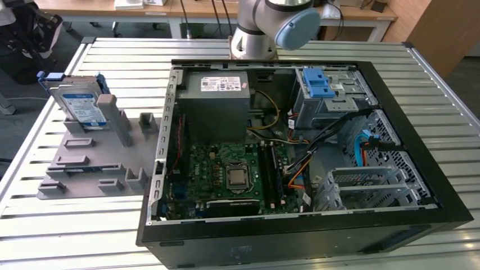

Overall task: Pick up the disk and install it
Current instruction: 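Pick up the disk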

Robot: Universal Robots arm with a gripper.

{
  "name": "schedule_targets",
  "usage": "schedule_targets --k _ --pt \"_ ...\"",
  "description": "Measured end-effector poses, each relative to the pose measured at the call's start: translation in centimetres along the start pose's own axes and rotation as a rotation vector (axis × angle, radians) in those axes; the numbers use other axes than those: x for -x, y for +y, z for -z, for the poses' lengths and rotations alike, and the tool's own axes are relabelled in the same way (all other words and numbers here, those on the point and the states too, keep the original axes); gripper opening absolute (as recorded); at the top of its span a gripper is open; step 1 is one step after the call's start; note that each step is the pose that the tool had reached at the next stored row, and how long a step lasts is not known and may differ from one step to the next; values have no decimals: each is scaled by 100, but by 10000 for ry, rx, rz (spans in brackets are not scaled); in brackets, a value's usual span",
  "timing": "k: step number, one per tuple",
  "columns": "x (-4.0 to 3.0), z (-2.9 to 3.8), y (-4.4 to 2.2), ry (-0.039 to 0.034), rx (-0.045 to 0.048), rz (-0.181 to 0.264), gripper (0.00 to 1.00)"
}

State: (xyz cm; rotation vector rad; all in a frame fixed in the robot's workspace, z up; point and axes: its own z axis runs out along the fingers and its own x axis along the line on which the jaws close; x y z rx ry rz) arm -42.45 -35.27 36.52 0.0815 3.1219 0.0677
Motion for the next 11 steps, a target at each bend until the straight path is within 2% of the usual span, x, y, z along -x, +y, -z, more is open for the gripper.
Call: schedule_targets --k 7,11 --pt "0 0 0 44 16 1008 11" --pt "-7 -1 -2 58 23 1353 11"
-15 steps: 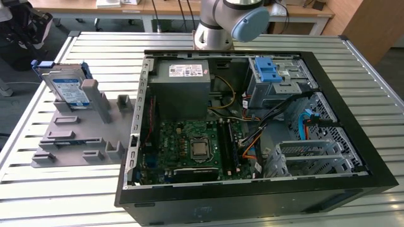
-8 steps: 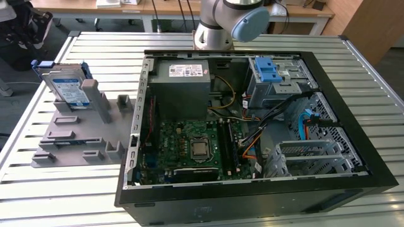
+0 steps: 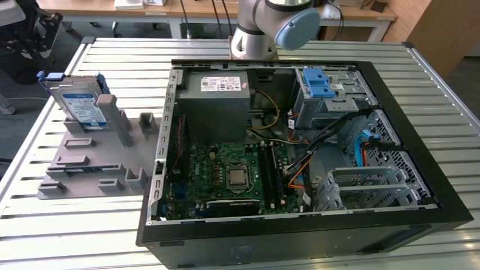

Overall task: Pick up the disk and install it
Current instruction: 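Pick up the disk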

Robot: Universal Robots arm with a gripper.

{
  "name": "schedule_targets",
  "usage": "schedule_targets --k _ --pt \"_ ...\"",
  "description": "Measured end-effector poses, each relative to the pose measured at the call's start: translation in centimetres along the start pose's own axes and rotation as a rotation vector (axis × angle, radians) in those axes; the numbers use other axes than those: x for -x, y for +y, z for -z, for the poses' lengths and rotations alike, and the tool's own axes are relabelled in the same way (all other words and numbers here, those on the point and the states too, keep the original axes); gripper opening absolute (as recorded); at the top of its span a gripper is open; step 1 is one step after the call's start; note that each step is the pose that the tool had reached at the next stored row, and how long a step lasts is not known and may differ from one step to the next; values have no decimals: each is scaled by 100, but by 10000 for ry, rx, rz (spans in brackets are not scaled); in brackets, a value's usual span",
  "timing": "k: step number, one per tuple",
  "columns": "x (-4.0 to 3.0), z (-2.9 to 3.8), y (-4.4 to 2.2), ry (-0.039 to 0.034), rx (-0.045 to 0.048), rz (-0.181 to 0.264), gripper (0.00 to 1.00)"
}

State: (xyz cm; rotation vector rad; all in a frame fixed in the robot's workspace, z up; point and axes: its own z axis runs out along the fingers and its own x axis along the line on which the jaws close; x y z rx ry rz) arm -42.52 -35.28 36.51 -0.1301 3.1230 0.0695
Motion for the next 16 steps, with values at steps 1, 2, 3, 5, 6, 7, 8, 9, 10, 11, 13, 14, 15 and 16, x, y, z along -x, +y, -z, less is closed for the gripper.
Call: schedule_targets --k 1,2,3,5,6,7,8,9,10,11,13,14,15,16 --pt "0 0 0 2 1 46 11" --pt "-1 0 1 4 1 80 11" --pt "-2 0 1 6 2 118 11" --pt "-3 1 1 9 3 188 11" --pt "-3 1 1 12 4 232 11" --pt "-3 1 1 14 4 282 11" --pt "-3 0 1 16 5 329 11" --pt "-3 0 1 16 6 361 11" --pt "-3 0 1 17 6 375 11" --pt "-3 0 1 17 6 377 11" --pt "-3 0 1 17 6 378 11" --pt "-3 1 1 18 6 379 11" --pt "-3 1 1 18 6 379 11" --pt "-3 0 1 18 6 379 11"
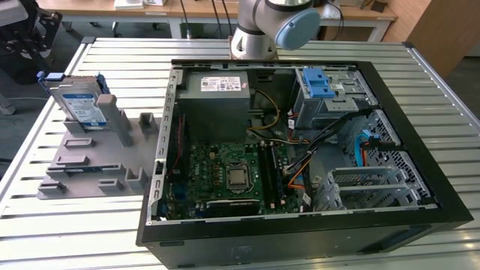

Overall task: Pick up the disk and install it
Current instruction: 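Pick up the disk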

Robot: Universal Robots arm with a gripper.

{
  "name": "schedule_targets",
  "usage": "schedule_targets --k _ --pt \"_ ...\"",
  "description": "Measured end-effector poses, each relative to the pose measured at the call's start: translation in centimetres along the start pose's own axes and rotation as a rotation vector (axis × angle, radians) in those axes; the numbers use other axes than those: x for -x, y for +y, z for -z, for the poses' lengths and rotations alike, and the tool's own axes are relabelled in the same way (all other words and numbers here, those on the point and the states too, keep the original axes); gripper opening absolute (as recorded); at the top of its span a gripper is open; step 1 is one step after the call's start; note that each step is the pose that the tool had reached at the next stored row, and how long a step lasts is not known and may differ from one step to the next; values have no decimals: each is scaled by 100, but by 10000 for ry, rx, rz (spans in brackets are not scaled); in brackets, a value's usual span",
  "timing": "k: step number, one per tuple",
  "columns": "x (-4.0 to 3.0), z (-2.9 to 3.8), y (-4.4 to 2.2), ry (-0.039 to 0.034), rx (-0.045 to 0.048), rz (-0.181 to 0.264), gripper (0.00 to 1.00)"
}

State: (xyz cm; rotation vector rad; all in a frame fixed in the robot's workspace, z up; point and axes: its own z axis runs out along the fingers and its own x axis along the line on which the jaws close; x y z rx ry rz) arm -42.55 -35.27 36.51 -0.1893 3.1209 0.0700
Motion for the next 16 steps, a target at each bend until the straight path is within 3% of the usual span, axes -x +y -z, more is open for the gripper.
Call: schedule_targets --k 4,16 --pt "0 0 0 2 1 48 11" --pt "0 0 0 40 15 918 11"
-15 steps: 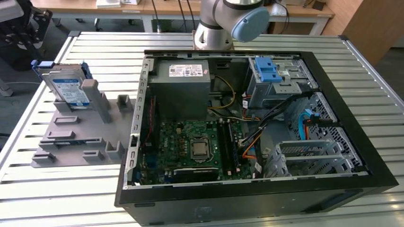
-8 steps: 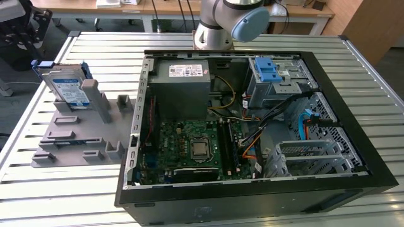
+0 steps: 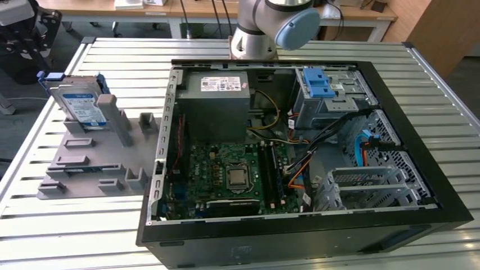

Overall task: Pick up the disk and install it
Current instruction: 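Pick up the disk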

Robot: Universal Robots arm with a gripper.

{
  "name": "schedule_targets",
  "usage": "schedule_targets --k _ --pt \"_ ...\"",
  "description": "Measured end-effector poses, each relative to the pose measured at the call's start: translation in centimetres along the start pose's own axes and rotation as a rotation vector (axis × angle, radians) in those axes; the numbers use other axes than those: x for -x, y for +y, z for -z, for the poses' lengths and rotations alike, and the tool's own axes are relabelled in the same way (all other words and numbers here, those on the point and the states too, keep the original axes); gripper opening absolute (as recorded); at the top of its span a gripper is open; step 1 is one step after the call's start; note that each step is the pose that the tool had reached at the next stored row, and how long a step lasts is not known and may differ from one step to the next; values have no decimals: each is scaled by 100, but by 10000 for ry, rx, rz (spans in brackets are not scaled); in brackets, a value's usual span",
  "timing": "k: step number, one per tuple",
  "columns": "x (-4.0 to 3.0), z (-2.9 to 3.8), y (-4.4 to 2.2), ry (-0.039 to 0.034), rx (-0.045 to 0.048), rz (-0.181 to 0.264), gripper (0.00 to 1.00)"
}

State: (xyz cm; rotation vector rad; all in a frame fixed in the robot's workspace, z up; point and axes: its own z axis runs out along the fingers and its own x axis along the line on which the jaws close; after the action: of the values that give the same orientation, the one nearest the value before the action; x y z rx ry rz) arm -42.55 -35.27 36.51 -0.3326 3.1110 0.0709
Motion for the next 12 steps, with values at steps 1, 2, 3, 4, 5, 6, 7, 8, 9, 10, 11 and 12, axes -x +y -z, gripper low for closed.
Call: schedule_targets --k 1,2,3,4,5,6,7,8,9,10,11,12 --pt "0 0 0 2 0 39 11" --pt "0 0 0 4 1 75 11" --pt "0 0 0 5 2 110 11" --pt "0 0 0 6 3 149 11" --pt "0 0 0 9 3 187 11" --pt "0 0 0 10 4 225 11" --pt "0 0 0 12 4 265 11" --pt "0 0 0 13 5 303 11" --pt "0 0 0 16 6 345 11" --pt "0 0 0 17 7 387 11" --pt "0 0 0 19 7 434 11" --pt "0 0 0 21 8 484 11"
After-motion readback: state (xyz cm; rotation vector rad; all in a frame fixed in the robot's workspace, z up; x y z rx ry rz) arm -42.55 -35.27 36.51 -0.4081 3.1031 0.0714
